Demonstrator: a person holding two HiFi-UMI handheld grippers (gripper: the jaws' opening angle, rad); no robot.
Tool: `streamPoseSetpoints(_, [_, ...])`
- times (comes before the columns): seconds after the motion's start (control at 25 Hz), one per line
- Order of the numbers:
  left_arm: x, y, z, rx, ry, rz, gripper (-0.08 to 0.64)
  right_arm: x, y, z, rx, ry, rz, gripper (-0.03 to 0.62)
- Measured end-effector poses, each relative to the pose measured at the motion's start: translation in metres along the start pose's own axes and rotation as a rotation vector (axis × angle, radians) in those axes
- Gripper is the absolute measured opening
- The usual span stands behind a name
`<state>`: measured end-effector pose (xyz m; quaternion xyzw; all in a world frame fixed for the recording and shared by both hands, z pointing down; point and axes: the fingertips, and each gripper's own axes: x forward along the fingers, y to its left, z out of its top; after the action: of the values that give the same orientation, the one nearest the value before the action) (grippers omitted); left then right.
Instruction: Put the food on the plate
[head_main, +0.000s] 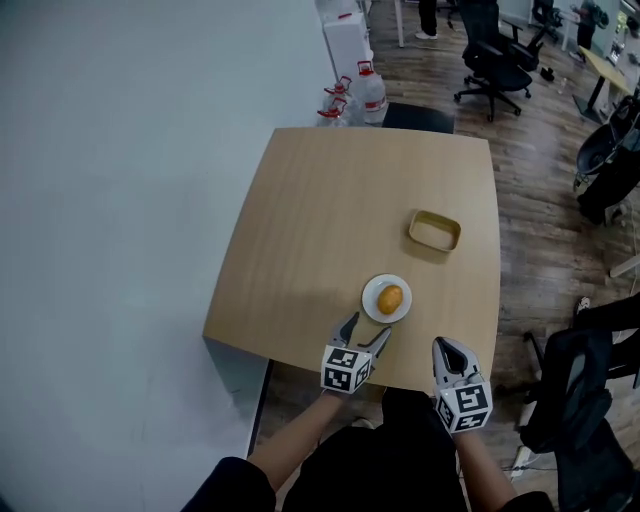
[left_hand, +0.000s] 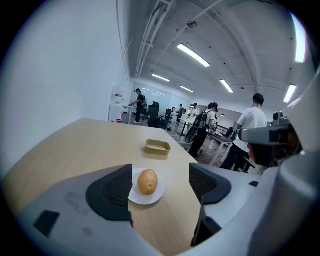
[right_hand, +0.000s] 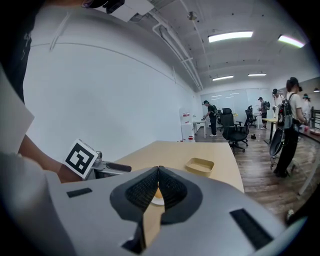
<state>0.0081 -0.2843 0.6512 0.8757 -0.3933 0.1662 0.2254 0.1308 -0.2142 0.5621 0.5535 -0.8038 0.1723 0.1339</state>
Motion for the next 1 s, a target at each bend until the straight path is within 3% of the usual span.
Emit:
streamPoseSetpoints(0.24, [-0.078, -0.021, 0.028, -0.062, -0.144, 0.000, 0.328, -0.036, 0.046, 0.013, -0.021, -0.044, 0.004, 0.060])
streamPoseSetpoints(0.44, [-0.143, -0.059, 0.052, -0.032, -0.246, -0.070, 0.328, -0.066, 0.081, 0.031, -0.031, -0.094, -0.013, 0.060])
streamPoseSetpoints(0.56, [-0.183, -0.075, 0.055, -0.052, -0.308, -0.069, 0.327, -0.082, 0.104, 0.036, -0.038, -0.116, -0.026, 0.060])
streamPoseSetpoints(0.68, [-0.218, -0.094, 0.055, -0.023, -0.343, -0.089, 0.324, -0.098, 0.124, 0.034, -0.051, -0.127, -0.028, 0.060])
streamPoseSetpoints(0.72, [-0.228, -0.099, 0.055, -0.008, -0.362, -0.091, 0.304, -0.103, 0.128, 0.032, -0.054, -0.128, -0.029, 0.060])
streamPoseSetpoints(0.8, [-0.246, -0.105, 0.055, 0.017, -0.397, -0.085, 0.116, -0.113, 0.134, 0.028, -0.058, -0.129, -0.035, 0.060])
streamPoseSetpoints(1.0, [-0.274, -0.100, 0.052, 0.037, -0.422, -0.052, 0.041, -0.127, 0.147, 0.019, -0.080, -0.105, -0.054, 0.060])
